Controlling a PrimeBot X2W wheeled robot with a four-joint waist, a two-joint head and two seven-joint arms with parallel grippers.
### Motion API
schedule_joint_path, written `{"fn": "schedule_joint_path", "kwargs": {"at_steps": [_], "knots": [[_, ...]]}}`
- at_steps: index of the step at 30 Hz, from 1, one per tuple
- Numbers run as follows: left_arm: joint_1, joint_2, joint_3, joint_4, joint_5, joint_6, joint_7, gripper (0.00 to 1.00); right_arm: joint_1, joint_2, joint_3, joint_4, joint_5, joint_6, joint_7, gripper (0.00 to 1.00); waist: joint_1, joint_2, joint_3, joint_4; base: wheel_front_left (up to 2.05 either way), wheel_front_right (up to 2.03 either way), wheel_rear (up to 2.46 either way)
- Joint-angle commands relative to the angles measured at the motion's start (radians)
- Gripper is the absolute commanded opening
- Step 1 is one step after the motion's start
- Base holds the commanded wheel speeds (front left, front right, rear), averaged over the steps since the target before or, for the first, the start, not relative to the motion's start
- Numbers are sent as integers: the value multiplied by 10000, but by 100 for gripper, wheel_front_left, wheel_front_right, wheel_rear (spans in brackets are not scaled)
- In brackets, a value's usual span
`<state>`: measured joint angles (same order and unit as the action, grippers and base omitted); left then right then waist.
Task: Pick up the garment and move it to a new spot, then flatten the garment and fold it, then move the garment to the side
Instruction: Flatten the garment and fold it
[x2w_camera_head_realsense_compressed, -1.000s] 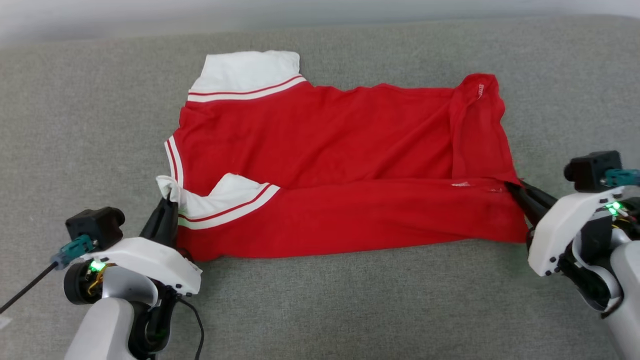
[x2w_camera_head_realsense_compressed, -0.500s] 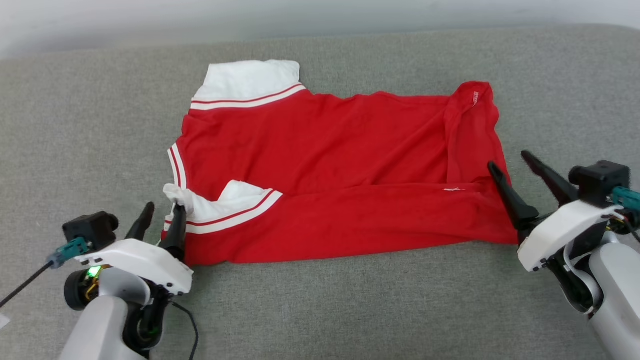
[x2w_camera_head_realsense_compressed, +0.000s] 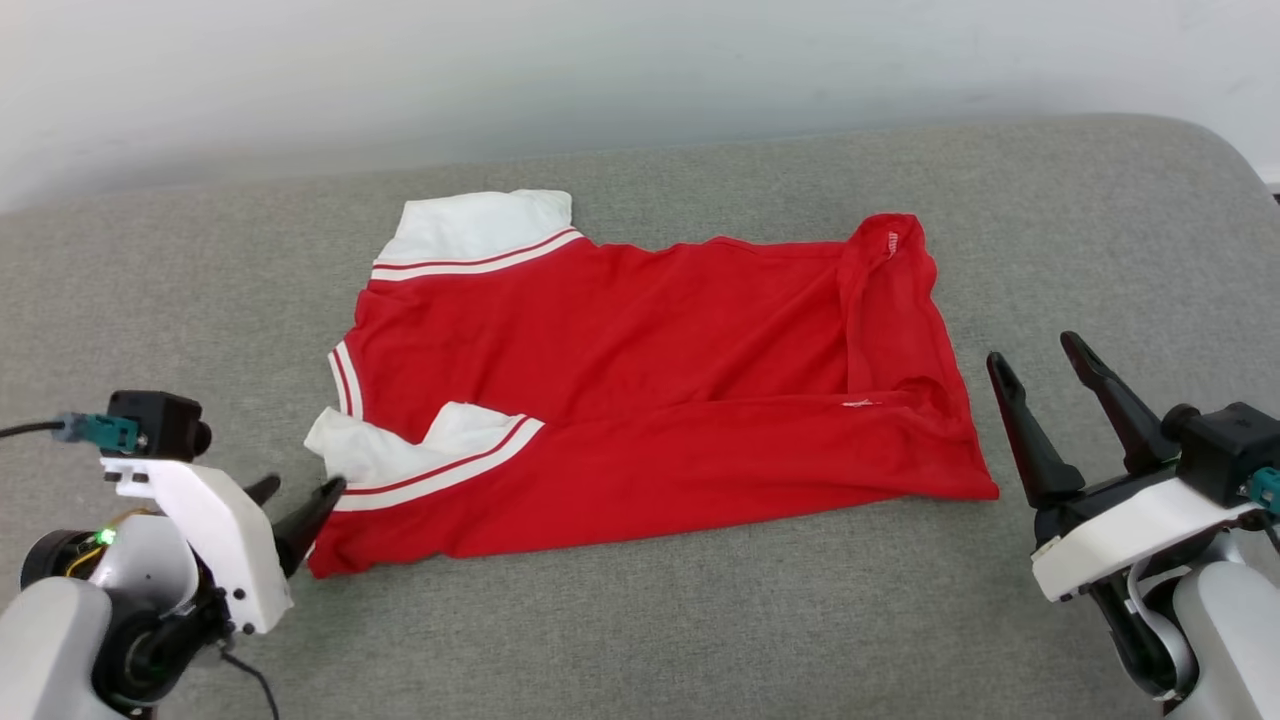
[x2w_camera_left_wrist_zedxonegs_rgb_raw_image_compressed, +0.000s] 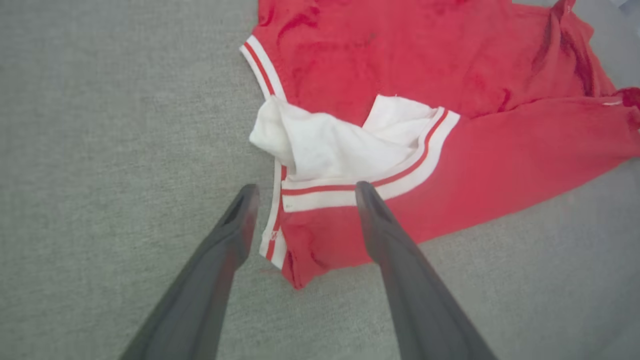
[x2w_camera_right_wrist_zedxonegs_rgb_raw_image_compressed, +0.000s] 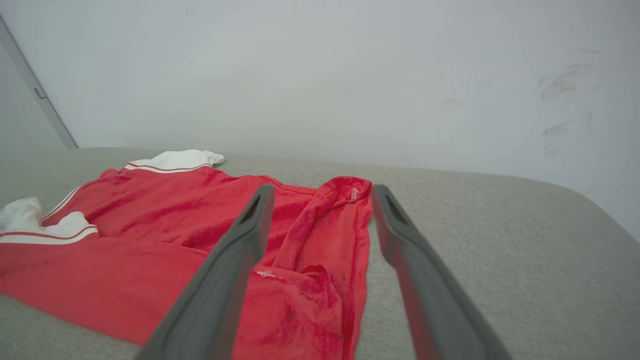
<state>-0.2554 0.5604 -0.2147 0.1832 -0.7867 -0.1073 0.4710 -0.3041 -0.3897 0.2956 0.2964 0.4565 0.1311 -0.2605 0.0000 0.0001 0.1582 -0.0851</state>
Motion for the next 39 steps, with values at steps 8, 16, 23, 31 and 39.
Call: {"fn": "schedule_joint_path", "kwargs": {"at_steps": [8,16,23,31,39], "knots": [[-419,634,-119,527,-1037,238,2517,100,200,525,-203,-551,-153,-7,141,100,0,-1,642,-564,0,0,0],[-222,251,-436,1969,-1334,969,3567,100,94,654,-276,-562,-23,-7,153,100,0,-1,1150,-982,0,0,0],[-206,-577,-604,2070,-1696,856,3456,0,-29,275,-476,-510,540,-7,824,100,0,-1,1136,-908,0,0,0],[-934,-388,-493,1499,-1032,670,2312,0,-511,-715,-354,-152,2140,-7,4146,100,0,-1,945,-482,0,0,0],[-1467,-401,-761,328,-338,556,1556,0,-1313,-1355,3,114,3550,-7,7599,100,0,-1,1137,166,0,0,0]]}}
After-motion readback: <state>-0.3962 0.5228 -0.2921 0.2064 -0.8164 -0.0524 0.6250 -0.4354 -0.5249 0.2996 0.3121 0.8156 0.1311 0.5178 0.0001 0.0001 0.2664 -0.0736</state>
